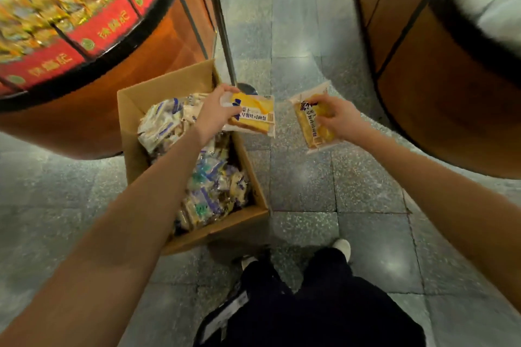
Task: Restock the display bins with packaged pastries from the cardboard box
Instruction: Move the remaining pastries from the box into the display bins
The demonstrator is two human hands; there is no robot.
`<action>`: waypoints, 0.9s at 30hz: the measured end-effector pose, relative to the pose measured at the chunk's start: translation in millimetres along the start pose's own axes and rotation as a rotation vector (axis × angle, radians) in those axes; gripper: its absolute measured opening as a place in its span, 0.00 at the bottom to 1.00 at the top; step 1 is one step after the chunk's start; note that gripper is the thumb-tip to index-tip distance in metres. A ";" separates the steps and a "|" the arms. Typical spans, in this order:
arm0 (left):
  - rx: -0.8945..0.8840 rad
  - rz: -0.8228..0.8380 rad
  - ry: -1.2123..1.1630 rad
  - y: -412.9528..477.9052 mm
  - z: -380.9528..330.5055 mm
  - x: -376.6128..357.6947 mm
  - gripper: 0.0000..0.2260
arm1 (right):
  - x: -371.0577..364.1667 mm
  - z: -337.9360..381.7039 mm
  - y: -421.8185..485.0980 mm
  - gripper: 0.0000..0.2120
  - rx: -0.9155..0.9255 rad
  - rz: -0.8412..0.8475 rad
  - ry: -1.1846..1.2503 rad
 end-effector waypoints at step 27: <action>-0.390 0.462 0.216 292.5 -373.8 -552.9 0.16 | 419.4 -400.3 -267.7 0.23 -0.412 -0.540 0.021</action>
Point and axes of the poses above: each hand's wrist, its own y-axis towards the middle knuckle, its own x-axis out of the back of the hand, z = x × y, the point moved 1 cm from there along y, towards the middle knuckle, and after that the axes turned 14 degrees about z, right-handed, at the moved point
